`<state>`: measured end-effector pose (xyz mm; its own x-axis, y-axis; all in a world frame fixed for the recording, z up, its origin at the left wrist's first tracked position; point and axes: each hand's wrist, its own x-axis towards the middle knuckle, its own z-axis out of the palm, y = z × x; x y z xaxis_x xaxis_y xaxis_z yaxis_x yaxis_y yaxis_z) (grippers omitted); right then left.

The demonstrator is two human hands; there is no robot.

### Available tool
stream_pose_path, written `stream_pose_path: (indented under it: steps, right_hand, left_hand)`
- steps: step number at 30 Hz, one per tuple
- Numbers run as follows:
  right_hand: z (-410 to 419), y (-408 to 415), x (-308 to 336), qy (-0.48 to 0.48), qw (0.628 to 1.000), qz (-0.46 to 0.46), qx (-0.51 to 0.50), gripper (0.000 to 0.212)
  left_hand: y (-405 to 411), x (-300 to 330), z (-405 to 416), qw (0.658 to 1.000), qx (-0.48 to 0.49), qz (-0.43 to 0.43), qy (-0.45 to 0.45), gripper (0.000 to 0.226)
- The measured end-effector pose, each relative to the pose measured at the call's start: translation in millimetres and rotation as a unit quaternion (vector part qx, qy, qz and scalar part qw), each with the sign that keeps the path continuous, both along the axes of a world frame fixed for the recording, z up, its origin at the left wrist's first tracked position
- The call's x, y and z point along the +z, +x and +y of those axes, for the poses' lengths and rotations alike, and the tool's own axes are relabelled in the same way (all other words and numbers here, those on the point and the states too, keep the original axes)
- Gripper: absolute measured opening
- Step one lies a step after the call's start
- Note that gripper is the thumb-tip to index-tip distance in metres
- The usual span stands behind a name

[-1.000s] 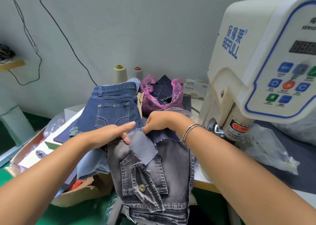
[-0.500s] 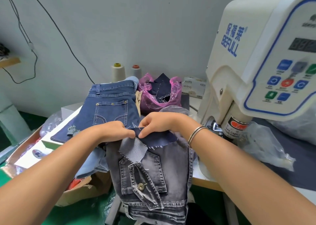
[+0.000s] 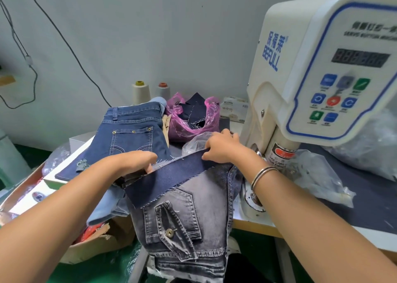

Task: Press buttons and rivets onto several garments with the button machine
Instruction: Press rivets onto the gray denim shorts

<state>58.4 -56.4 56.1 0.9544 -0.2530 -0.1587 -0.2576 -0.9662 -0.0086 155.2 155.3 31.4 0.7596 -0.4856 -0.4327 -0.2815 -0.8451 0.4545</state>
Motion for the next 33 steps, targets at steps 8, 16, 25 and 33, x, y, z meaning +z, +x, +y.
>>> stream_pose_path:
  steps: [8, 16, 25, 33]
  right_hand:
    - [9, -13, -12, 0.014, 0.995, -0.099, -0.019, 0.031]
    - [16, -79, -41, 0.025, 0.926, -0.371, 0.070, 0.018]
    - [16, -140, -59, 0.086, 0.894, -0.426, 0.108, 0.022]
    - [14, -225, -50, 0.473, 0.764, -0.437, -0.033, 0.012]
  left_hand:
    - [10, -4, 33, 0.987, -0.157, -0.028, -0.016, 0.022]
    - [14, -11, 55, 0.960, -0.127, 0.132, -0.213, 0.014]
    - [-6, 5, 41, 0.971, -0.210, -0.004, -0.112, 0.014]
    - [-58, 53, 24, 0.927, -0.333, 0.133, -0.110, 0.008]
